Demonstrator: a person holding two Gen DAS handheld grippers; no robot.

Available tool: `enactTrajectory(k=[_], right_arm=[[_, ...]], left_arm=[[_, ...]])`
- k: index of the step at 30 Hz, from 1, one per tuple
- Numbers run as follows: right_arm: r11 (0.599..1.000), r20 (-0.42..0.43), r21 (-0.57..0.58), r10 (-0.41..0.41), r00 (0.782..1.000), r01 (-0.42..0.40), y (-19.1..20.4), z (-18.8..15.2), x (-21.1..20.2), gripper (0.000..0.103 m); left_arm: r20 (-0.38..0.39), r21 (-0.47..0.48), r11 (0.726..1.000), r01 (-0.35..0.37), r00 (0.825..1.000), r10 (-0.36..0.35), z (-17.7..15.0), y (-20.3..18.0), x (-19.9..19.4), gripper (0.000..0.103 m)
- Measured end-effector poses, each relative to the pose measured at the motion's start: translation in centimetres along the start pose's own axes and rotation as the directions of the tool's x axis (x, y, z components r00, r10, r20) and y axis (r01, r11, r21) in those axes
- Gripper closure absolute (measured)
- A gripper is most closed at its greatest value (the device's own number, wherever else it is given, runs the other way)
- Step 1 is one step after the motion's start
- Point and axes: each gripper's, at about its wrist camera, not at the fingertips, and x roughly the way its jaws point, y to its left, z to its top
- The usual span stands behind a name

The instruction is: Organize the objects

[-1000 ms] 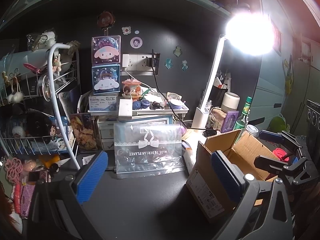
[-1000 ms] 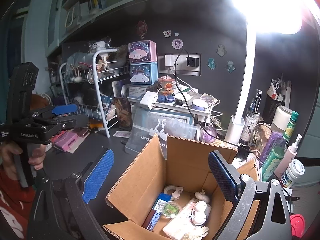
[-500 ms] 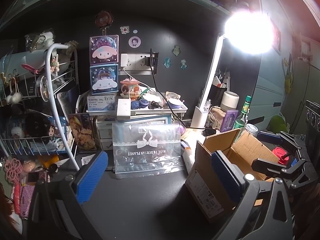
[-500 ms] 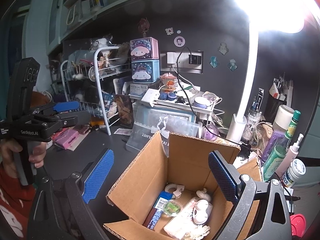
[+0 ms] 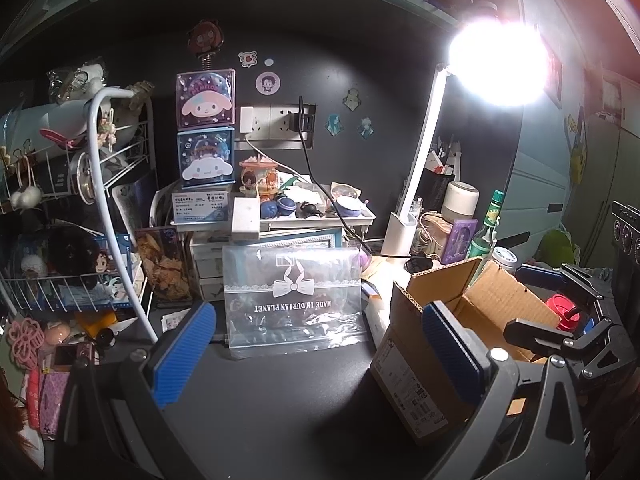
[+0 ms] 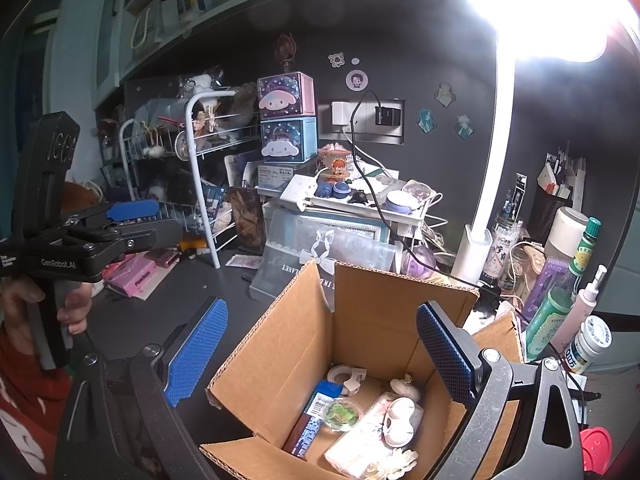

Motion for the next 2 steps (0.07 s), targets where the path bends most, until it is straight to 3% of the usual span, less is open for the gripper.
enactTrajectory(k=[2], right_arm=[[1.000, 0.000, 0.001, 0.001, 1.000, -0.001, -0.06, -0.01, -0.01, 0.008]], left_arm=[[0.000, 0.001, 1.000, 0.003, 1.000, -0.003, 0.00, -0.03, 0.05, 0.000]])
